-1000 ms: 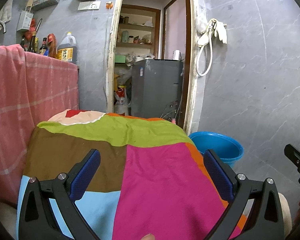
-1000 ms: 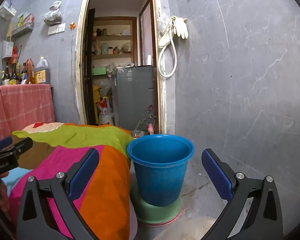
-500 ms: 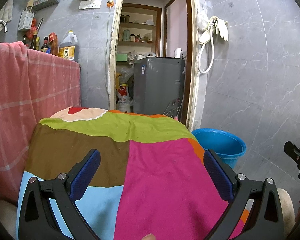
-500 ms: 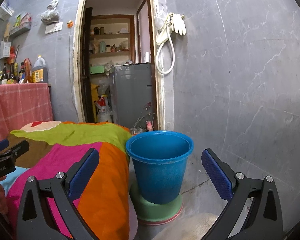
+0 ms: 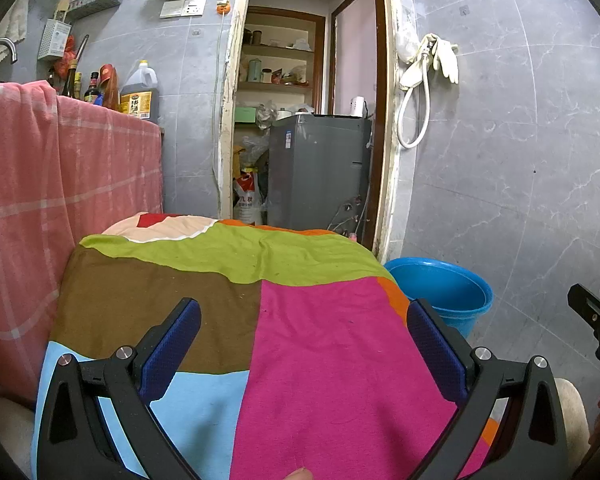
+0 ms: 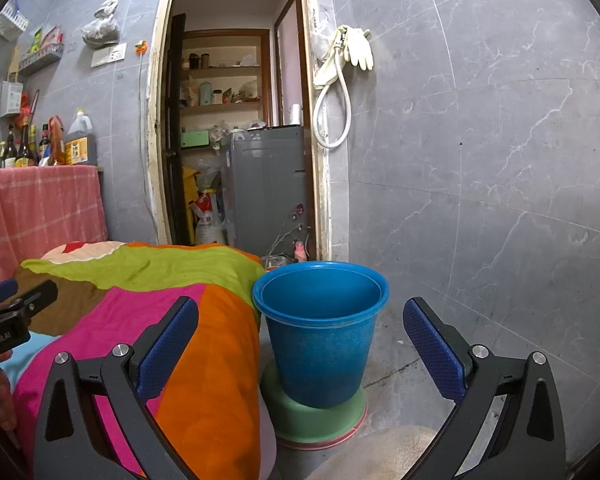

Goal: Collect trash

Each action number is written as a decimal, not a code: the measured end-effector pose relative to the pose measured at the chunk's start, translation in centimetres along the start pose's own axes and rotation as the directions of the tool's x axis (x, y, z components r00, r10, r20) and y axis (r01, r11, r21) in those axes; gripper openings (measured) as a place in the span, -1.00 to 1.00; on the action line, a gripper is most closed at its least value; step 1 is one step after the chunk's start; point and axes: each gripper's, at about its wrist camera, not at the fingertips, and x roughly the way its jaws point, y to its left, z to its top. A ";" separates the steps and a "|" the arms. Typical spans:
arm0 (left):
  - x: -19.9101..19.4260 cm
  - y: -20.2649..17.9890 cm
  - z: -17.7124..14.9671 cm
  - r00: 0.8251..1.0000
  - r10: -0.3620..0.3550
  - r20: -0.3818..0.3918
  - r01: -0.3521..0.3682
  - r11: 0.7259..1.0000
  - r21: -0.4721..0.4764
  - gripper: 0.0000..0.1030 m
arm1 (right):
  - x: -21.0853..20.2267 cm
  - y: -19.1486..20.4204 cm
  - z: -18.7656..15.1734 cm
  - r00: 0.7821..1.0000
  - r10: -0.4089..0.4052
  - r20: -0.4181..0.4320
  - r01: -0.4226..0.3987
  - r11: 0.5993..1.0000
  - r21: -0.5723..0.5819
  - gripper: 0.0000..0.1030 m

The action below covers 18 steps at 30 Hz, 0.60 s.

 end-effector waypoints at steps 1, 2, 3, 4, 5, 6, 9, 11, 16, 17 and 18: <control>0.0 0.0 0.1 1.000 0.000 -0.001 0.000 1.000 0.001 0.96 | 0.0 0.0 0.0 1.000 0.000 0.000 0.000 1.000 0.001 1.00; 0.0 0.0 0.0 1.000 -0.001 -0.001 0.001 1.000 0.001 0.96 | 0.1 0.0 0.0 1.000 0.001 0.000 -0.001 1.000 0.000 1.00; 0.0 0.0 0.0 1.000 0.000 0.000 0.000 1.000 0.001 0.96 | 0.1 0.0 0.0 1.000 0.000 0.000 0.000 1.000 -0.001 1.00; 0.0 0.0 0.0 1.000 0.001 0.000 -0.001 1.000 0.001 0.96 | 0.1 0.0 0.0 1.000 0.000 0.001 0.000 1.000 -0.002 1.00; 0.0 0.0 0.0 1.000 0.000 -0.001 0.000 1.000 0.001 0.96 | 0.1 0.0 0.0 1.000 0.001 0.001 -0.001 1.000 -0.001 1.00; 0.0 0.1 0.0 1.000 -0.001 -0.001 0.001 1.000 0.001 0.96 | 0.1 0.0 0.0 1.000 0.002 0.001 -0.002 1.000 0.000 1.00; 0.0 0.0 0.0 1.000 0.000 0.000 0.000 1.000 0.001 0.96 | 0.1 0.0 0.0 1.000 0.001 -0.001 -0.001 1.000 0.001 1.00; 0.0 0.1 0.0 1.000 0.000 0.000 0.000 1.000 0.000 0.96 | 0.1 0.0 0.0 1.000 0.001 0.000 -0.001 1.000 0.001 1.00; -0.1 0.3 0.1 1.000 0.001 0.001 -0.001 1.000 -0.004 0.96 | 0.1 0.0 0.0 1.000 0.001 0.001 -0.001 1.000 0.000 1.00; -0.1 0.4 0.1 1.000 0.002 0.002 -0.002 1.000 -0.005 0.96 | 0.0 0.0 0.0 1.000 0.001 0.000 -0.001 1.000 0.000 1.00; -0.1 0.4 0.1 1.000 0.003 0.002 -0.003 1.000 -0.004 0.96 | 0.1 0.0 0.0 1.000 0.000 0.001 0.000 1.000 -0.001 1.00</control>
